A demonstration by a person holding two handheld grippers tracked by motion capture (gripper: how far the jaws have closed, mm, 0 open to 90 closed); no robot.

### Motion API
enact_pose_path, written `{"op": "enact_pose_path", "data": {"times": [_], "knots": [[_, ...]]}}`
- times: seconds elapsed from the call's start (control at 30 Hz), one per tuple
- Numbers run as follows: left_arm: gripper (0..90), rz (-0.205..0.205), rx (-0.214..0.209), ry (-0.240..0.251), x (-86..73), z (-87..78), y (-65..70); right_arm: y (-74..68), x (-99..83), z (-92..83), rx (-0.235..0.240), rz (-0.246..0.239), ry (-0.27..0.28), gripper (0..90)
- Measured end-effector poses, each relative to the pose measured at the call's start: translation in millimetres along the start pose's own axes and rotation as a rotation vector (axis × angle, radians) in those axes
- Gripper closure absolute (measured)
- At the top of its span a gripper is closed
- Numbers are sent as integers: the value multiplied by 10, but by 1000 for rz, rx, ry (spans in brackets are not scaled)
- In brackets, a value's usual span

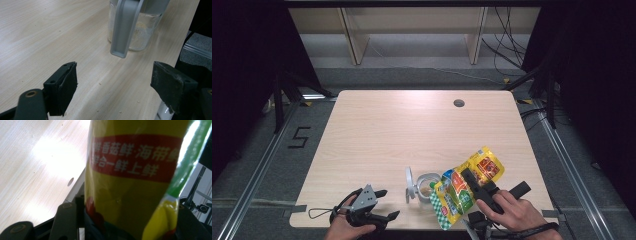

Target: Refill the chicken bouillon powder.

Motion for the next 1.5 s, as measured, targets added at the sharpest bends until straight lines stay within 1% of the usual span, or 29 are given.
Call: {"op": "enact_pose_path", "data": {"times": [0.03, 0.07, 0.13, 0.17, 0.3, 0.37, 0.4, 0.43, 0.5, 0.53, 0.6, 0.7, 0.73, 0.77, 0.8, 0.83, 0.87, 0.9, 0.97, 1.0, 1.07, 1.1, 1.13, 1.2, 1.23, 1.27, 1.4, 1.43, 1.5], "knots": [[207, -9, 4, 12, 0, 5, 11, 2, 0, 0, 1, 0, 0, 506], [207, -7, -3, 3, 1, 2, 7, 4, 0, 1, 1, -2, 0, 507], [207, 1, -2, -3, 1, 3, 1, 6, -1, 2, 0, -6, 0, 507], [207, -1, -3, -3, 1, 3, 3, 4, -2, 1, -1, 1, -2, 508], [207, -1, -3, -3, 0, 3, 2, 11, -6, -5, -5, -1, -3, 509], [207, -14, -5, 3, 1, 7, 11, 7, -7, -8, -3, -5, -2, 509], [207, -14, -3, 1, 1, 6, 10, 6, -10, -9, 0, -3, -2, 509], [207, -15, -1, 3, 2, 7, 10, 10, -12, -5, 12, -5, 2, 509], [207, -16, 0, 4, 1, 7, 11, 14, -20, -11, 2, -9, -3, 510], [207, -6, 4, 7, 3, 5, 4, 16, -22, -11, 1, -11, -4, 509], [207, -14, 4, 6, 2, 6, 7, 18, -24, -13, 0, -15, -4, 509], [207, -12, 4, 6, 2, 6, 6, 19, -22, -16, 1, -21, -5, 510], [207, -17, 1, 4, 1, 7, 9, 21, -21, -14, 16, -25, -3, 510], [207, -5, 2, -1, 0, 5, 0, 20, -20, -16, 9, -27, -5, 510], [207, 20, 3, 4, 6, 6, -15, 23, -20, -15, 13, -29, -5, 511], [207, 20, 3, 4, 5, 7, -15, 24, -21, -16, 1, -28, -6, 511], [207, 26, 6, 0, 5, 6, -20, 25, -22, -16, 3, -28, -6, 511], [207, 19, 3, 4, 5, 7, -13, 25, -21, -13, 2, -29, -6, 511], [207, 20, 3, 4, 5, 6, -13, 26, -16, -10, 4, -30, -6, 511], [207, 9, 3, 2, 3, 5, -7, 30, -13, -5, 15, -32, -1, 511], [207, -7, 1, -2, -1, 4, 1, 25, -8, -1, 16, -29, 2, 512], [207, -7, 2, -1, -1, 4, 1, 20, -7, -2, 6, -29, 0, 512], [207, -5, 1, -2, -1, 5, 0, 19, -7, 0, 8, -29, 1, 512], [207, 20, 4, 4, 4, 6, -13, 18, -7, 2, 9, -27, 2, 513], [207, 20, 3, 3, 4, 6, -13, 19, -8, 3, 9, -27, 3, 513], [207, 23, 2, 1, 5, 5, -14, 23, -9, 6, 19, -28, 7, 513], [207, 20, 4, 4, 5, 5, -13, 27, -11, 2, 4, -33, 4, 513], [207, -1, 3, 0, 0, 5, -2, 30, -12, 1, 3, -35, 3, 513], [207, -6, 2, -2, -1, 5, 1, 36, -14, -1, 3, -40, 3, 514]]}}
Point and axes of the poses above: each handheld gripper's, and its own axes: z roughly forward along the jaws, x roughly out of its top, y roughly to its right, the point moved 2 cm from there along z, roughly forward along the jaws, and after that the axes turned 13 degrees about x, right-handed, at the moved point
